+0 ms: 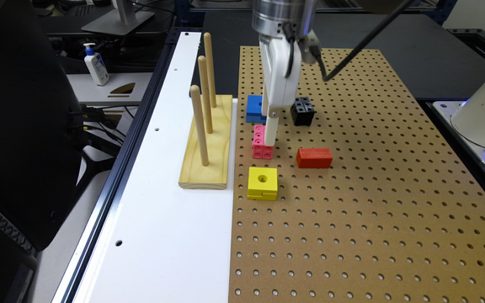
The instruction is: Pick up pink block.
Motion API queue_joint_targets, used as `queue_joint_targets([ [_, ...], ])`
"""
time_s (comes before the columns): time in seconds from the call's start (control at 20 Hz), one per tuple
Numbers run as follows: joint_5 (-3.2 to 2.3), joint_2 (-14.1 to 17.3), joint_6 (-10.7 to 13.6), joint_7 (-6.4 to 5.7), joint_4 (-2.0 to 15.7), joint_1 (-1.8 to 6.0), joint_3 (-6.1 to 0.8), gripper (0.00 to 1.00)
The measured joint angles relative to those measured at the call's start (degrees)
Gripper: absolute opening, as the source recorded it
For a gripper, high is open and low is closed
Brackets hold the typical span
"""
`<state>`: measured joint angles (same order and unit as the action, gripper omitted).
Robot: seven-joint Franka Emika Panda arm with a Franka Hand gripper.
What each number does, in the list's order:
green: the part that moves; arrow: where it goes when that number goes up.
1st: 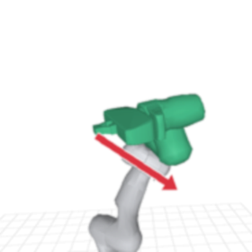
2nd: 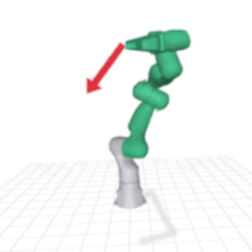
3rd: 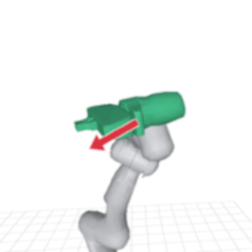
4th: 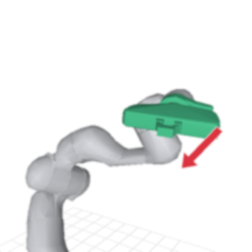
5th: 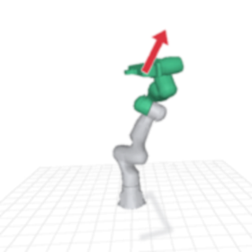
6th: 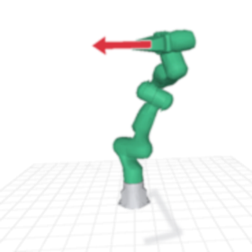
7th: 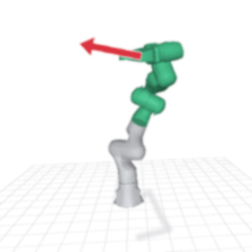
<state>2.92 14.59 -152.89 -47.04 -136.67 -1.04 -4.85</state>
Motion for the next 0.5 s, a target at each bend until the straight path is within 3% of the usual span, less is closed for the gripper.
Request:
queue_joint_targets([
  [0.2, 0.0, 1.31, -0.64, -0.04, 0.94, -0.05, -0.06, 1.0],
  [0.5, -0.03, 1.56, -0.63, -1.41, 1.74, -0.99, -0.59, 1.0],
])
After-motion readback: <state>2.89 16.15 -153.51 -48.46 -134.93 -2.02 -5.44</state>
